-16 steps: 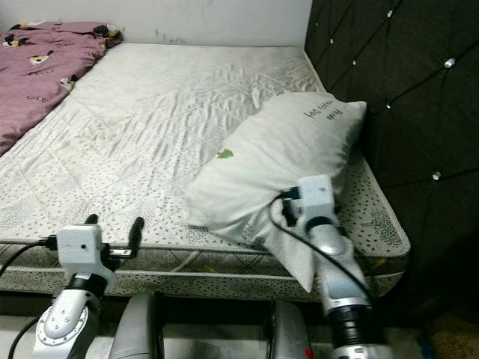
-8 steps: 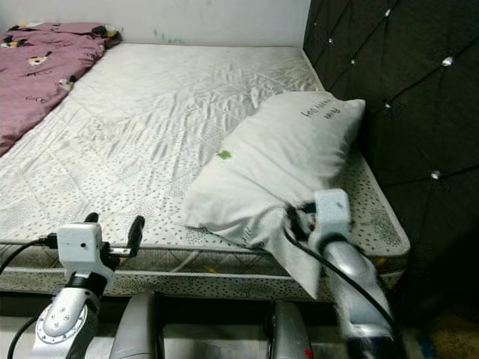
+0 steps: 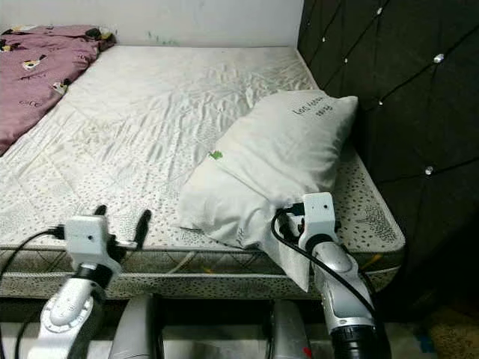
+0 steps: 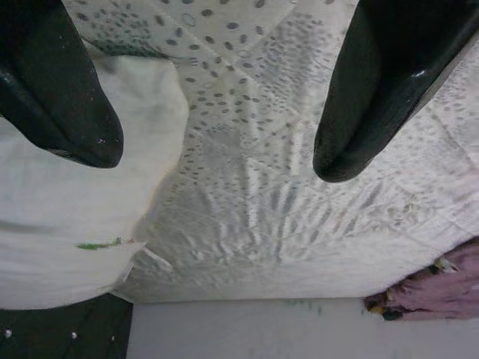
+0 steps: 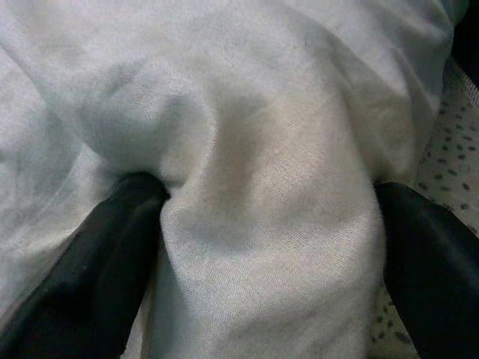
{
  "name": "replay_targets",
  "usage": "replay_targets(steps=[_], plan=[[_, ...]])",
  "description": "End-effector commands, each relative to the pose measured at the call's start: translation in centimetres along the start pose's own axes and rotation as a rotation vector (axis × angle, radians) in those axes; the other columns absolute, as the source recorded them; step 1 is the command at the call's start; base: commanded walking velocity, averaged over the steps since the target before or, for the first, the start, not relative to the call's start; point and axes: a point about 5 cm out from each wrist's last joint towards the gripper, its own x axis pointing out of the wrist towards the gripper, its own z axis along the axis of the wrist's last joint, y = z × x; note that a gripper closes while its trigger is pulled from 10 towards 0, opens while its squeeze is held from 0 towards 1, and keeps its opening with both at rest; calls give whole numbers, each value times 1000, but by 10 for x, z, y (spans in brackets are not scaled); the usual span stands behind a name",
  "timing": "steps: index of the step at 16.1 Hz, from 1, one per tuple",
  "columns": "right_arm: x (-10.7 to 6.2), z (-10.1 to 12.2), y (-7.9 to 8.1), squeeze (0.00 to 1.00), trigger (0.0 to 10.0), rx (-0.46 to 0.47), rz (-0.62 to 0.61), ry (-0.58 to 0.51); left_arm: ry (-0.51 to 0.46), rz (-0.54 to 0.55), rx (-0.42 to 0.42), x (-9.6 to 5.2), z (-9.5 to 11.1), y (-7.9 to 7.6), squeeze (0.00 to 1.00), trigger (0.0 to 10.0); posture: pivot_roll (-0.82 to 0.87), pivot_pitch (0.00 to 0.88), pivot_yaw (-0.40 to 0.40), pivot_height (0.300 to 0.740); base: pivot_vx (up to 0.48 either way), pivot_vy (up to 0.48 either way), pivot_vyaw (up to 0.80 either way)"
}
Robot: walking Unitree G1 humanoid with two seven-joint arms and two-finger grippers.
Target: Clean up the room
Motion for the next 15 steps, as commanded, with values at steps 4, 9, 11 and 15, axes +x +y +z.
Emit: replay_targets(steps=[4, 9, 11, 15], plan=[[-2, 2, 10, 0, 10000, 37, 40, -76, -22, -22, -5, 7, 5, 4, 0, 10000, 33, 0, -4, 546, 0, 0, 0], [-4, 3, 2, 0, 10000, 130, -31, -107, 10, 142, -173, -12, 18, 27, 0, 10000, 35, 0, 6, 546, 0, 0, 0], [-14, -5, 10, 0, 10000, 70, 14, -128, -50, 140, -34, 18, 38, 57, 0, 10000, 0, 24, 41, 546, 0, 0, 0], [-19, -19, 0, 0, 10000, 4, 15, -108, 7, -13, 5, 19, 25, 42, 0, 10000, -8, 24, 44, 546, 0, 0, 0]])
